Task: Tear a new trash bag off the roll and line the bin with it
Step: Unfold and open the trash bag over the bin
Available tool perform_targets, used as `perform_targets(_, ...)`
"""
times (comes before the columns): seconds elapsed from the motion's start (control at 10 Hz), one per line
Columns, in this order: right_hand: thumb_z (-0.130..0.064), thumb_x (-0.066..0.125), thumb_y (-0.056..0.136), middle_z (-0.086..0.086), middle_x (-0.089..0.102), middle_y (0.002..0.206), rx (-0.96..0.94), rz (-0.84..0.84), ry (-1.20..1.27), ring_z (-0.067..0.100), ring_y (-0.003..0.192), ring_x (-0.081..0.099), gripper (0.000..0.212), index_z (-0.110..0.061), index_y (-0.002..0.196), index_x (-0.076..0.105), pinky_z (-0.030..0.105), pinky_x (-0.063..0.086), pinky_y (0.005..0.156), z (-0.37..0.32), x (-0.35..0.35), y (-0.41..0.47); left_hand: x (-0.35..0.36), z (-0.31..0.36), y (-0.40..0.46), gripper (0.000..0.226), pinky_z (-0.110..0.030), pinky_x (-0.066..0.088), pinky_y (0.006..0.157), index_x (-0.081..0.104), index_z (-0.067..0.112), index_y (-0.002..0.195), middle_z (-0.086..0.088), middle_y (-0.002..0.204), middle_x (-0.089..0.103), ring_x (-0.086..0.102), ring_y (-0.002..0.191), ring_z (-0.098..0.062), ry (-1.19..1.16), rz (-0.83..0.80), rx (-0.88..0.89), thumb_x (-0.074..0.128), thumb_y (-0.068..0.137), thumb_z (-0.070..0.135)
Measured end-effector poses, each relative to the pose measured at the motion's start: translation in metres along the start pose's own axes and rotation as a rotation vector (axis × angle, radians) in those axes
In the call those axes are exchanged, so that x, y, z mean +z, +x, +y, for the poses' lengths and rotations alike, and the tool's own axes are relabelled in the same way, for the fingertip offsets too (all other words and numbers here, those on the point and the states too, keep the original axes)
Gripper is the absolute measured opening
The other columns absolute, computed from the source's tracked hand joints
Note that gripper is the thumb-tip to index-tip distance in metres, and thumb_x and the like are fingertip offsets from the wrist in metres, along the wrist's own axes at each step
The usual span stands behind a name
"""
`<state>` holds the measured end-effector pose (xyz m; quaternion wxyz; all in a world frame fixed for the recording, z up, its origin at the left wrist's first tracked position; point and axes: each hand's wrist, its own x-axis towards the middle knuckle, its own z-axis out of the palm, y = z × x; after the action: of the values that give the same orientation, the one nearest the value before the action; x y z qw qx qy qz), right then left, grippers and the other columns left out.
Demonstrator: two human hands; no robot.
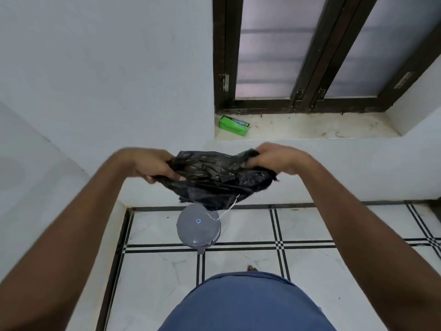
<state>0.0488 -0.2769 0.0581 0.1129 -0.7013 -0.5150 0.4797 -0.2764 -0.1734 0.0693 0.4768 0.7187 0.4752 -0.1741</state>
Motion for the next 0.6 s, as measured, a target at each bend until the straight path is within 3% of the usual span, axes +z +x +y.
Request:
perform_targets(0.1,-0.027,0.071,0.103,0.009,0.08,0.102,-0.217,0.283,0.008,0.027,0.097,0.077,0.02,-0.01,0.11,0.079,0.029,0.06,0.07,-0.059,-0.031,-0.011,-0.049,0.033,-0.014,0.02,-0.038,0.061,0.067,0.077,0.002,0.101,-0.017,0.093,0.078,0.072,0.076,-0.034,0.401,0.495,-0.132,0.071,0.093,0.02)
perform_targets(0.2,-0.021,0.064,0.105,0.0,0.077,0.109,-0.675,0.937,0.192,0.011,0.101,0.07,0.017,-0.016,0.113,0.077,0.023,0.058,0.089,-0.097,-0.034,-0.035,-0.055,0.057,-0.045,0.019,-0.041,0.052,0.071,0.068,0.008,0.097,-0.013,0.087,0.07,0.065,0.078,-0.038,0.397,1.279,-0.033,0.064,0.091,0.026)
perform_targets(0.3,-0.013,0.054,0.111,0.014,0.072,0.11,-0.813,1.356,-0.042,0.022,0.099,0.063,0.03,-0.009,0.137,0.068,0.029,0.048,0.084,-0.058,0.029,-0.006,0.005,0.034,-0.024,0.02,-0.045,0.046,0.065,0.062,0.011,0.111,-0.013,0.096,0.07,0.065,0.081,-0.04,0.272,1.748,0.158,0.053,0.103,0.027)
perform_targets(0.4,-0.029,0.06,0.113,0.023,0.073,0.125,-0.058,0.133,-0.374,0.042,0.112,0.073,0.034,-0.008,0.139,0.066,0.044,0.058,0.089,0.029,0.105,0.04,0.081,-0.051,0.045,0.021,-0.041,0.059,0.068,0.071,0.011,0.11,-0.011,0.089,0.074,0.078,0.086,-0.038,0.407,0.717,-0.154,0.056,0.098,0.019)
perform_targets(0.5,-0.028,0.079,0.1,0.018,0.081,0.115,0.267,-0.381,-0.365,0.035,0.092,0.079,0.032,-0.002,0.118,0.076,0.042,0.069,0.079,0.08,0.135,0.054,0.116,-0.117,0.07,0.018,-0.032,0.063,0.052,0.075,0.003,0.096,-0.01,0.07,0.074,0.081,0.066,-0.031,0.153,0.28,-0.322,0.06,0.087,0.011)
perform_targets(0.6,-0.019,0.069,0.091,0.018,0.083,0.101,0.096,0.061,-0.336,0.039,0.093,0.081,0.021,-0.006,0.102,0.082,0.033,0.062,0.074,0.057,0.117,0.058,0.096,-0.112,0.062,0.013,-0.035,0.061,0.061,0.07,0.004,0.091,-0.012,0.075,0.073,0.079,0.075,-0.037,-0.002,0.631,-0.323,0.06,0.093,0.012)
